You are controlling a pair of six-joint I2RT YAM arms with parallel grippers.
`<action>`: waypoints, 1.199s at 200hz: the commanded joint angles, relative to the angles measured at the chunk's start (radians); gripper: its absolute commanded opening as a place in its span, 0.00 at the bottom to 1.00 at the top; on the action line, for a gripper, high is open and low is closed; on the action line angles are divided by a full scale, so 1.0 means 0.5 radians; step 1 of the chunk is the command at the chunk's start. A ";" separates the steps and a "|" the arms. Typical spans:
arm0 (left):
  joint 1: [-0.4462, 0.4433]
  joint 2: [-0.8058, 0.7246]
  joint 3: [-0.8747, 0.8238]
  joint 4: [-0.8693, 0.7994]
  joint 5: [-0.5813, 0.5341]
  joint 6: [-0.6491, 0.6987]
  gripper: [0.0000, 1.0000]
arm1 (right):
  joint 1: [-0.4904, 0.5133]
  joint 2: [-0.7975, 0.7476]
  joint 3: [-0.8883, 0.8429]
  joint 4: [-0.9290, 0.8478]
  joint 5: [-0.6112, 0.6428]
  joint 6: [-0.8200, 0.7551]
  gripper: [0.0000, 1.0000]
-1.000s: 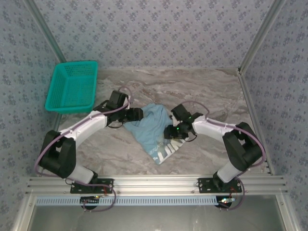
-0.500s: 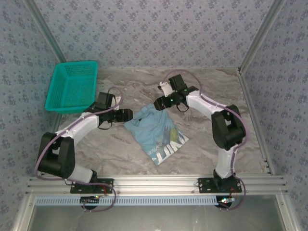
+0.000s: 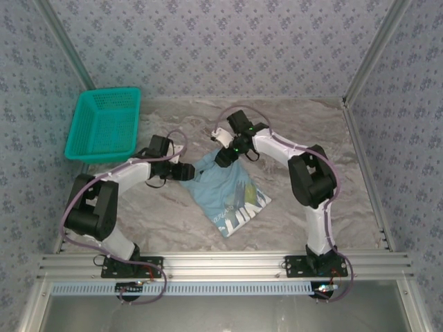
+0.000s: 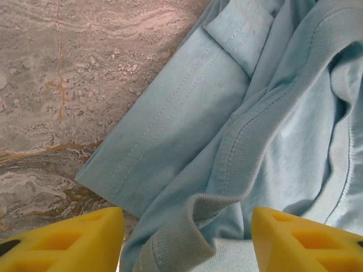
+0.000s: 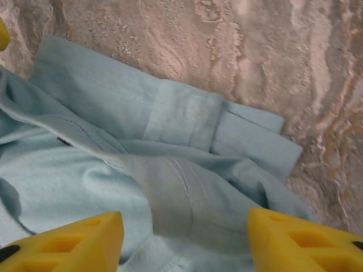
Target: Fold the inside-out t-shirt
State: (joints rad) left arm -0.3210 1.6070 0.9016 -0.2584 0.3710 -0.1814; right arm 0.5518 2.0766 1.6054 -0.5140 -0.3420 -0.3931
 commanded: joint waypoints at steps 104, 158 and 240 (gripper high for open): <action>-0.002 0.059 0.094 0.008 0.085 0.077 0.31 | -0.059 0.082 0.152 -0.034 0.012 0.018 0.11; -0.002 0.020 0.133 0.112 0.250 -0.024 0.08 | -0.098 0.059 0.243 -0.088 0.081 0.108 0.03; -0.002 0.101 0.235 0.239 0.074 -0.198 0.04 | -0.157 0.168 0.465 -0.165 0.348 0.203 0.07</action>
State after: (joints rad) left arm -0.3210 1.6325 0.9771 -0.1814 0.4637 -0.2405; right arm 0.4881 2.1490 1.7653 -0.5755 -0.2642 -0.3363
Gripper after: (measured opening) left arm 0.051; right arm 0.063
